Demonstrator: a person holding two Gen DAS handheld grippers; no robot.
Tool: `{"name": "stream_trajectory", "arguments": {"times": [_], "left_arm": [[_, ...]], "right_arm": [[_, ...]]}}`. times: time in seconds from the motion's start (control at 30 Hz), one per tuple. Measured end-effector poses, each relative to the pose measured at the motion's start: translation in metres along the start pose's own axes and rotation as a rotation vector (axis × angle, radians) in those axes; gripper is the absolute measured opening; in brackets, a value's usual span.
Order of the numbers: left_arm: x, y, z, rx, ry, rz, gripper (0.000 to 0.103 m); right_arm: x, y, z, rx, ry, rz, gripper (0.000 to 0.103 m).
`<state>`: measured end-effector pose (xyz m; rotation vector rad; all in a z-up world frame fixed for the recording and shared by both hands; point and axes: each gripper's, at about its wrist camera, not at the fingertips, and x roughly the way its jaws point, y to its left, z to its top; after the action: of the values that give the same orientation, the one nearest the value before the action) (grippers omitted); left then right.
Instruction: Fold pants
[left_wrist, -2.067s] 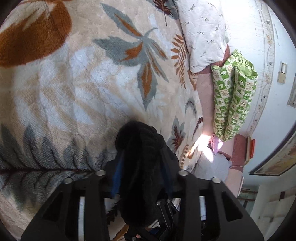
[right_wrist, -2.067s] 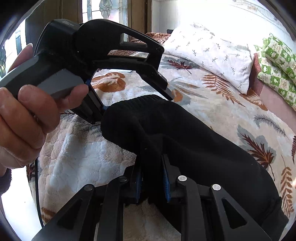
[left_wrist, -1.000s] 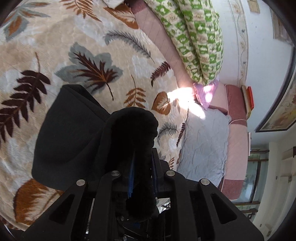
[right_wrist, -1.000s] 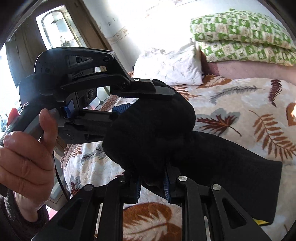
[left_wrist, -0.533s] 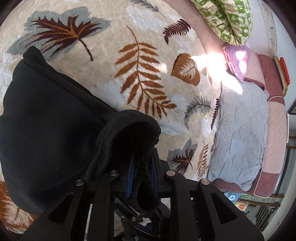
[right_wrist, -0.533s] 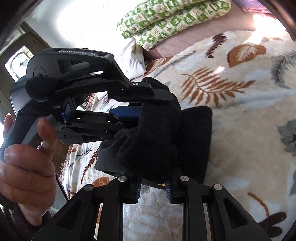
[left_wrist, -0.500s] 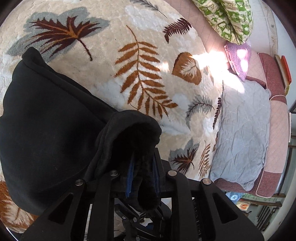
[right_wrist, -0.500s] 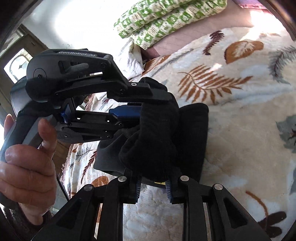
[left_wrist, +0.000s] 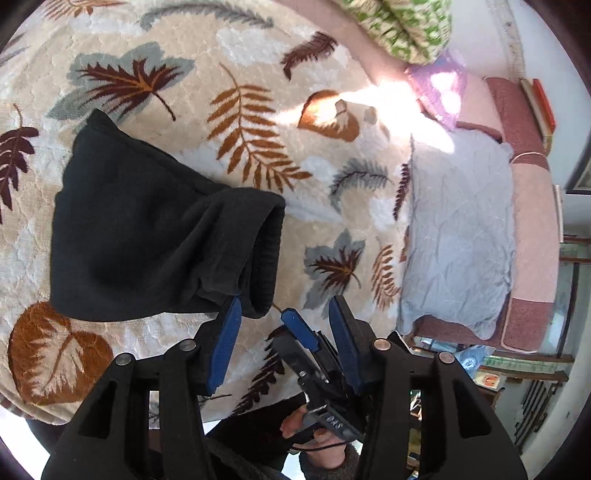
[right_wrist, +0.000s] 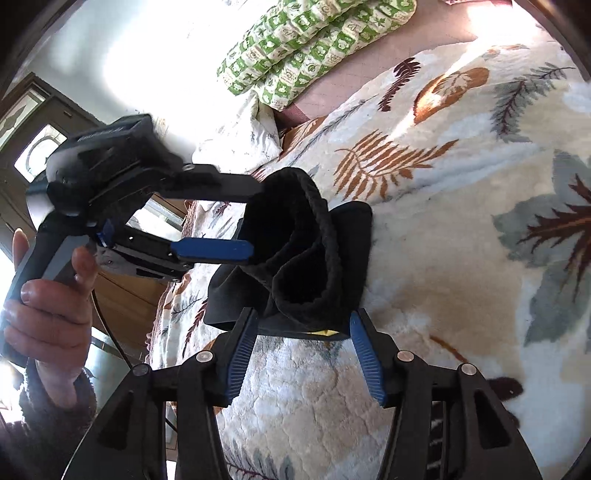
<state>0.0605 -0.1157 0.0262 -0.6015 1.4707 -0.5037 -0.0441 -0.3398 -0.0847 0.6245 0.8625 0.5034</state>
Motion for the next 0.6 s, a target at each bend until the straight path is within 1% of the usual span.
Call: {"name": "stream_trajectory", "arguments": {"times": [0.03, 0.07, 0.1, 0.13, 0.2, 0.23, 0.33, 0.37, 0.4, 0.47, 0.53, 0.6], "left_arm": [[-0.015, 0.005, -0.004, -0.001, -0.034, -0.034, 0.050], [-0.029, 0.012, -0.009, -0.008, -0.069, -0.060, 0.060], [-0.042, 0.022, -0.014, -0.018, -0.114, -0.063, 0.067], [-0.050, 0.030, -0.019, -0.034, -0.156, -0.039, 0.079], [-0.057, 0.051, -0.031, -0.065, -0.222, 0.018, 0.079], [-0.055, 0.060, -0.035, -0.082, -0.226, 0.018, 0.080], [-0.037, 0.089, -0.044, -0.160, -0.183, -0.053, 0.079], [-0.031, 0.095, -0.046, -0.181, -0.177, -0.068, 0.079], [-0.026, 0.098, -0.047, -0.195, -0.176, -0.070, 0.079], [-0.016, 0.100, -0.047, -0.215, -0.175, -0.091, 0.079], [-0.006, 0.101, -0.046, -0.264, -0.162, -0.149, 0.079], [0.005, 0.103, -0.042, -0.303, -0.144, -0.188, 0.079]], "right_arm": [[-0.008, -0.003, 0.000, 0.013, -0.015, -0.007, 0.055], [-0.016, -0.005, 0.001, 0.028, -0.033, -0.011, 0.055], [-0.023, -0.007, 0.002, 0.042, -0.051, -0.011, 0.055], [-0.032, -0.008, 0.003, 0.057, -0.069, -0.008, 0.055], [-0.043, -0.009, 0.011, 0.080, -0.087, 0.010, 0.058], [-0.044, -0.007, 0.016, 0.084, -0.089, 0.018, 0.059], [-0.036, 0.002, 0.036, 0.092, -0.068, 0.064, 0.062], [-0.030, 0.008, 0.044, 0.095, -0.051, 0.080, 0.065], [-0.019, 0.013, 0.054, 0.096, -0.024, 0.098, 0.065], [-0.005, 0.023, 0.065, 0.092, -0.003, 0.095, 0.065], [0.011, 0.031, 0.074, 0.096, 0.015, 0.083, 0.065], [0.022, 0.035, 0.077, 0.105, 0.030, 0.079, 0.065]]}}
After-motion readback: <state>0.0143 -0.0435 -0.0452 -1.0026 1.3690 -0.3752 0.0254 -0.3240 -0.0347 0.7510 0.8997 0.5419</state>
